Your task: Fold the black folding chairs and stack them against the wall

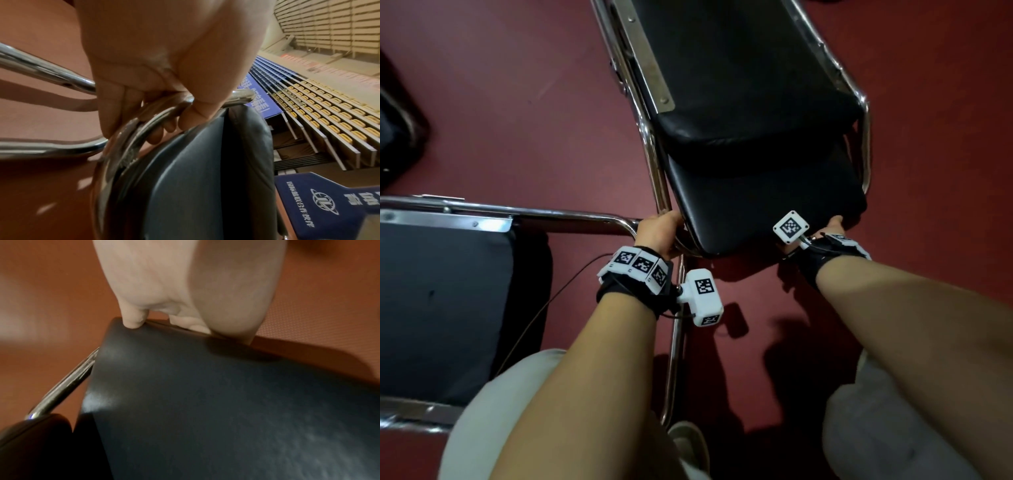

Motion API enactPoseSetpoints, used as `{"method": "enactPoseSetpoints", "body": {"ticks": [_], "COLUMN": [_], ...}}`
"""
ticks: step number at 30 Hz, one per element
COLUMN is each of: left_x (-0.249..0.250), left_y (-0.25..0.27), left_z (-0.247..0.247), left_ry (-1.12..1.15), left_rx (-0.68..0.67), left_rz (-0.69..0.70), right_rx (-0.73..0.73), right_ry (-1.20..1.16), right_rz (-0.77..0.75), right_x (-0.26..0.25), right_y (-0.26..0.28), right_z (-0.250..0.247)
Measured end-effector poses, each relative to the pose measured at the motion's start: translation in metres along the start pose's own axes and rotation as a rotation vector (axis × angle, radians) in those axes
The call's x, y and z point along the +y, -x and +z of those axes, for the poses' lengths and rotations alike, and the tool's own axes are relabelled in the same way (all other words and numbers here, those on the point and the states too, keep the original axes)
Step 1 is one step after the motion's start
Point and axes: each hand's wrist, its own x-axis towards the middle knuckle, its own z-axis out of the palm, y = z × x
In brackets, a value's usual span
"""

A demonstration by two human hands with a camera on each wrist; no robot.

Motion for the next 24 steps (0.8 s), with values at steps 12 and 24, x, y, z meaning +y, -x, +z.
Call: {"method": "enactPoseSetpoints", "body": {"ticks": [12, 24], "left_x": [0.001, 0.009], "left_y": [0.010, 0.037], "left_z": [0.010, 0.030], "left_ry": [0.035, 0.090], "left_rx": [0.075, 0.153], "left_rz": [0.093, 0.140], "right_rx": [-0.150, -0.231], "right_ry": [-0.101, -0.138], "right_rz": [-0.136, -0.169], "right_x": [-0.010, -0.041], "right_y": [0.066, 0.109], "right_z": [0.021, 0.026]}}
